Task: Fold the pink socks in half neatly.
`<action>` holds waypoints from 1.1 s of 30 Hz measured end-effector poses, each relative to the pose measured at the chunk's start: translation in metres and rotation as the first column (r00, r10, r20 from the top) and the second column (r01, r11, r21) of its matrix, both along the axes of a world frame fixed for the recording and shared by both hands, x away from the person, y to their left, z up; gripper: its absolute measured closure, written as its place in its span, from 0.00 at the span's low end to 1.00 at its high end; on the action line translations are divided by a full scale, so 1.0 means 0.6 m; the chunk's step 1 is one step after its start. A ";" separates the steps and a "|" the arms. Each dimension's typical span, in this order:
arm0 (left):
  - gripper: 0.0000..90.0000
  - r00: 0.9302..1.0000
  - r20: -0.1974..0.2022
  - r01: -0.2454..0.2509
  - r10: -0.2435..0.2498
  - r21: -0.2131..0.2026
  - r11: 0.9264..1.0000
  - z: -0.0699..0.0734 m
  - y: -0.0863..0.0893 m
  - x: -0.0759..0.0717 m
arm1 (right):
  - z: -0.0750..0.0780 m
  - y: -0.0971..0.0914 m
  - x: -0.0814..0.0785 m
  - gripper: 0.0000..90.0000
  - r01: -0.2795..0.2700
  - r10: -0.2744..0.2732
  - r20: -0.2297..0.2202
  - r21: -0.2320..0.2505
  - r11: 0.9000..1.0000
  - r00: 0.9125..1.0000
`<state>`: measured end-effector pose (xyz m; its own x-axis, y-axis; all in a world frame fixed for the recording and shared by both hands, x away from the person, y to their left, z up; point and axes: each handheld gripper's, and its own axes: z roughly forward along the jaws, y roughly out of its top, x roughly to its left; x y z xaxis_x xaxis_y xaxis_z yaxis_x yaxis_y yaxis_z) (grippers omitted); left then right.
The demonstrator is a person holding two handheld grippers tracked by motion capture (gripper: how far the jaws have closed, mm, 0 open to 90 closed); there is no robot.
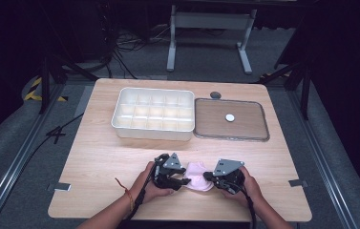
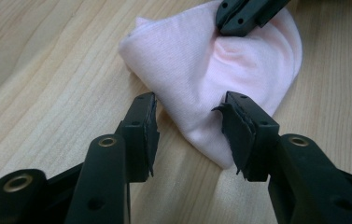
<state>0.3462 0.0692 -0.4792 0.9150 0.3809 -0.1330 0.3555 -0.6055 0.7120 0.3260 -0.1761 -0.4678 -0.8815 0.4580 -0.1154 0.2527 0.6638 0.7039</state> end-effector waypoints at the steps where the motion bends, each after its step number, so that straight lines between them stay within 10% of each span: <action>1: 0.61 1.000 0.000 0.003 -0.003 0.002 1.000 0.000 0.001 0.000 | 0.001 0.000 0.000 0.98 0.002 -0.002 0.000 -0.001 1.000 1.000; 15: 0.90 0.999 -0.014 0.042 -0.043 -0.043 0.998 0.005 0.007 -0.004 | 0.000 -0.001 0.002 0.98 0.009 -0.009 0.002 -0.006 1.000 1.000; 33: 0.92 0.999 0.000 0.046 -0.046 -0.028 0.999 0.013 0.006 -0.007 | 0.017 0.032 0.011 0.98 0.004 -0.007 0.073 0.049 0.999 0.997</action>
